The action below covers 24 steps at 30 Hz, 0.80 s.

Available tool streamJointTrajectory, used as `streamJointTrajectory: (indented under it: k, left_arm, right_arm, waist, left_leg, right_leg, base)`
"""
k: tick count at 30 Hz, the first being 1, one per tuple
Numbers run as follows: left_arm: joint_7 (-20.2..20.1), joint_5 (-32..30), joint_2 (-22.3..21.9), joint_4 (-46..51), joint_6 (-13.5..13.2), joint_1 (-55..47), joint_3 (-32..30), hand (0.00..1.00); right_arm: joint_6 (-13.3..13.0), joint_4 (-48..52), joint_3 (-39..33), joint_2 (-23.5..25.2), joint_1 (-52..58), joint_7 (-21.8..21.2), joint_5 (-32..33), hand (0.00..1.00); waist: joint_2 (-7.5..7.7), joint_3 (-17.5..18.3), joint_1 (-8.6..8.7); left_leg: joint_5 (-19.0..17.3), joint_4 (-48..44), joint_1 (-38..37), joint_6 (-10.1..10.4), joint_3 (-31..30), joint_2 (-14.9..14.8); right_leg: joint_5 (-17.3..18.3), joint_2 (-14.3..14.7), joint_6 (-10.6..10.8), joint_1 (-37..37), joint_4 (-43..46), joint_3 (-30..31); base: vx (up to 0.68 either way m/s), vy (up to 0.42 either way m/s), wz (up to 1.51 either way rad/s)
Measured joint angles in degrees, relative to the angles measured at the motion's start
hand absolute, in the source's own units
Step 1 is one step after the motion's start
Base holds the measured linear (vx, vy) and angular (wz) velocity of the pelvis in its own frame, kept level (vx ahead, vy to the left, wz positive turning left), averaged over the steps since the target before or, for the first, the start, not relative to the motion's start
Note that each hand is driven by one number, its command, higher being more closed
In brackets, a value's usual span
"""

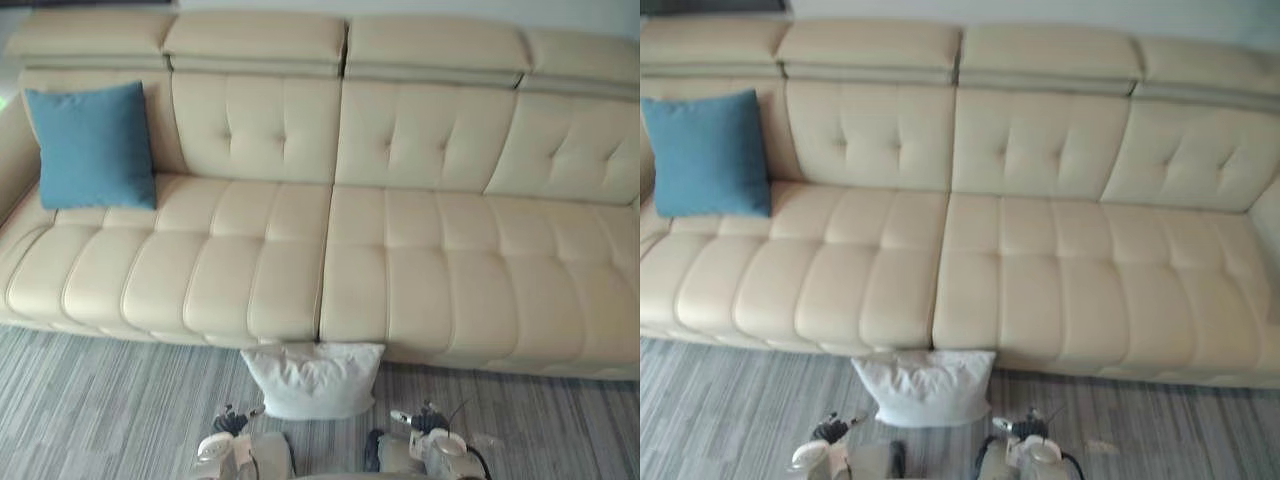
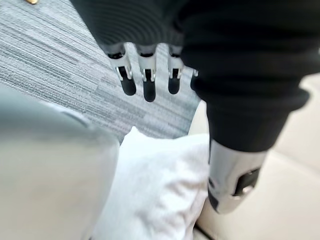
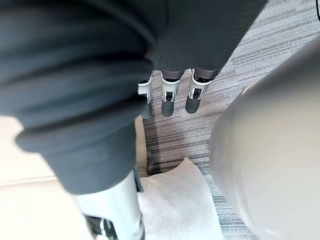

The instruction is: Pick up cushions and gather them together orderly.

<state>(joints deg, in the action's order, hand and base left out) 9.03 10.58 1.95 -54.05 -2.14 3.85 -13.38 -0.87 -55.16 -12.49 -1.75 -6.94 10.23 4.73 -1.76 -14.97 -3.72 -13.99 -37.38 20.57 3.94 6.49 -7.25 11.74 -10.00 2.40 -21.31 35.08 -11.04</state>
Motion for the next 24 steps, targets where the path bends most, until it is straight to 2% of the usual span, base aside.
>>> streamJointTrajectory:
  k: [2, 4, 5, 6, 8, 10, 12, 14, 16, 21, 24]
  left_arm:
    - [1.1, 1.7, 0.3, 2.1, -0.5, 1.9, -1.9, 0.00]
    - [2.2, 3.4, 0.7, 3.4, -1.4, 4.1, -3.2, 0.00]
    - [2.3, 4.4, 0.9, 4.4, -1.6, 5.5, -3.8, 0.00]
    - [2.4, 4.8, 1.1, 4.5, -1.6, 6.2, -3.8, 0.00]
    - [3.3, 5.8, 2.6, 5.5, -1.7, 9.9, -5.3, 0.00]
    - [3.4, 7.2, 3.4, 6.6, -1.8, 11.4, -5.4, 0.00]
    - [3.8, 7.7, 6.0, 10.1, -2.2, 13.7, -5.3, 0.00]
    - [4.6, 7.8, 7.6, 12.5, -2.5, 14.7, -5.1, 0.00]
    - [5.4, 8.6, 10.8, 15.9, -2.8, 18.7, -3.4, 0.00]
    - [6.2, 8.7, 13.0, 19.9, -3.8, 26.8, 1.0, 0.00]
    - [7.1, 8.1, 12.8, 20.4, -3.8, 32.4, 4.8, 0.00]
  right_arm:
    - [-0.6, 2.5, -0.9, -0.1, -1.8, 0.6, 0.5, 0.00]
    - [-1.1, 3.1, -1.1, -0.7, -3.7, 1.5, 2.7, 0.00]
    - [-1.3, 3.8, -1.9, -1.1, -5.0, 1.9, 3.3, 0.00]
    - [-1.3, 4.4, -2.1, -1.1, -5.8, 2.1, 3.6, 0.00]
    - [-1.4, 5.9, -2.1, -1.4, -9.1, 2.2, 5.0, 0.00]
    - [-1.4, 7.6, -2.0, -1.5, -10.2, 2.2, 5.5, 0.00]
    - [-1.5, 11.2, -1.4, -2.5, -14.1, 2.2, 6.7, 0.00]
    - [-1.9, 12.9, -0.2, -3.5, -16.1, 2.3, 6.9, 0.00]
    - [-2.7, 16.7, 1.3, -5.3, -19.6, 2.8, 8.5, 0.00]
    - [-3.4, 20.7, 4.3, -7.1, -27.1, 3.8, 9.0, 0.00]
    - [-3.6, 20.8, 6.9, -7.2, -32.8, 4.2, 9.0, 0.00]
  waist:
    - [0.16, -0.9, 0.05]
    - [0.49, -2.2, 0.24]
    - [0.69, -2.5, 0.20]
    - [0.81, -2.8, 0.19]
    - [1.75, -5.1, 0.21]
    - [1.89, -5.3, 0.15]
    - [2.15, -7.7, 0.03]
    - [2.21, -7.9, -0.28]
    - [2.12, -10.3, -0.78]
    - [2.38, -13.2, -1.25]
    - [2.45, -14.6, -1.43]
  left_leg:
    - [-0.8, -5.5, 6.9, 0.0, -1.6, -0.2]
    - [-3.9, -9.8, 11.8, 0.4, -3.1, -0.5]
    - [-6.7, -11.8, 15.3, 0.8, -3.7, -0.9]
    - [-7.2, -12.9, 16.6, 1.1, -4.0, -0.9]
    - [-8.1, -19.0, 24.0, 0.9, -5.1, -1.2]
    - [-8.2, -20.9, 28.1, 1.2, -5.6, -1.3]
    - [-8.0, -22.6, 33.9, 1.3, -5.9, -1.8]
    - [-7.7, -23.0, 37.8, 1.2, -6.2, -2.4]
    - [-6.6, -23.5, 43.1, 1.6, -7.2, -2.3]
    - [-5.0, -27.0, 51.8, 2.1, -8.7, -2.1]
    - [-3.0, -30.0, 56.1, 2.2, -9.7, -2.0]
  right_leg:
    - [1.3, -0.5, -0.2, -6.4, 5.8, -0.2]
    - [4.5, -1.0, -1.1, -10.9, 10.2, -0.6]
    - [6.6, -1.0, -1.3, -14.4, 12.9, -0.6]
    - [6.9, -1.1, -1.4, -15.8, 14.1, -0.6]
    - [8.3, -1.6, -1.2, -23.0, 20.0, -0.2]
    - [8.4, -1.7, -1.4, -26.9, 21.8, -0.1]
    - [8.0, -1.7, -0.8, -32.8, 23.1, 0.0]
    - [7.8, -1.4, -0.5, -36.3, 23.1, -0.3]
    - [7.6, -1.4, -0.3, -41.2, 23.6, -0.9]
    - [7.4, -1.9, -0.6, -49.4, 28.3, -1.1]
    - [6.5, -2.5, -2.1, -53.3, 32.2, -1.2]
  base:
    - [-0.23, -0.040, 0.14]
    - [-0.26, -0.052, 0.20]
    - [-0.20, -0.038, 0.10]
    - [-0.29, -0.052, 0.08]
    - [-0.33, -0.049, 0.04]
    - [-0.28, -0.029, -0.02]
    - [-0.24, -0.026, -0.12]
    - [-0.19, -0.024, -0.15]
    - [-0.15, -0.040, -0.01]
    - [-0.07, -0.051, 0.14]
    - [0.00, -0.018, 0.12]
